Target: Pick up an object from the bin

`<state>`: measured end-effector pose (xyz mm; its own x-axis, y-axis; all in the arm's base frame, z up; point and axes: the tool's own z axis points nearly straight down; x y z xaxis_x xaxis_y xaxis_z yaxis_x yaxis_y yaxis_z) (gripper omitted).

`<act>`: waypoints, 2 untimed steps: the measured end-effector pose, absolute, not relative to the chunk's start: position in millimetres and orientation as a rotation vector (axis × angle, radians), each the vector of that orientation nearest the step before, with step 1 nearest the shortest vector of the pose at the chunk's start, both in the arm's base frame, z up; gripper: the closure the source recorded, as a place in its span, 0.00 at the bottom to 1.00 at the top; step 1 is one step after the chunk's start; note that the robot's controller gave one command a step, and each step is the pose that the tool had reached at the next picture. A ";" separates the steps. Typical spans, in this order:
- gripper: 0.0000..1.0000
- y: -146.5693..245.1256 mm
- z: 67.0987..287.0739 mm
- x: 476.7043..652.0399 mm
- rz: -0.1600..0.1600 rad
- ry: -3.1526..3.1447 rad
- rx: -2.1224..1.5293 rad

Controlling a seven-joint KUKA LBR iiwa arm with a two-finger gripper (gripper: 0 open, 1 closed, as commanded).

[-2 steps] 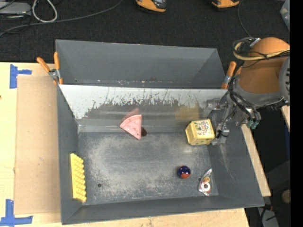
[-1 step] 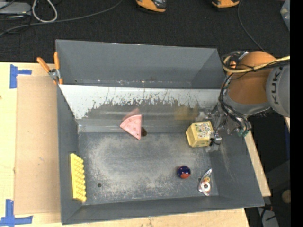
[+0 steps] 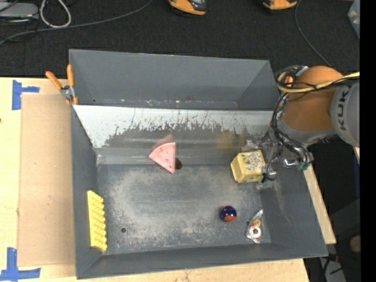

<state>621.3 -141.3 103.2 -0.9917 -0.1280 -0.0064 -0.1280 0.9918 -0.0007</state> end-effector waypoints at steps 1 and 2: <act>0.00 -139.1 106.8 621.7 0.002 3.135 -0.114; 0.00 -133.3 69.2 621.7 0.001 3.100 -0.456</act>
Offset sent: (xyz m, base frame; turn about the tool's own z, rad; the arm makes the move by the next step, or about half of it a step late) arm -0.0005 0.0067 -0.0332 -0.1645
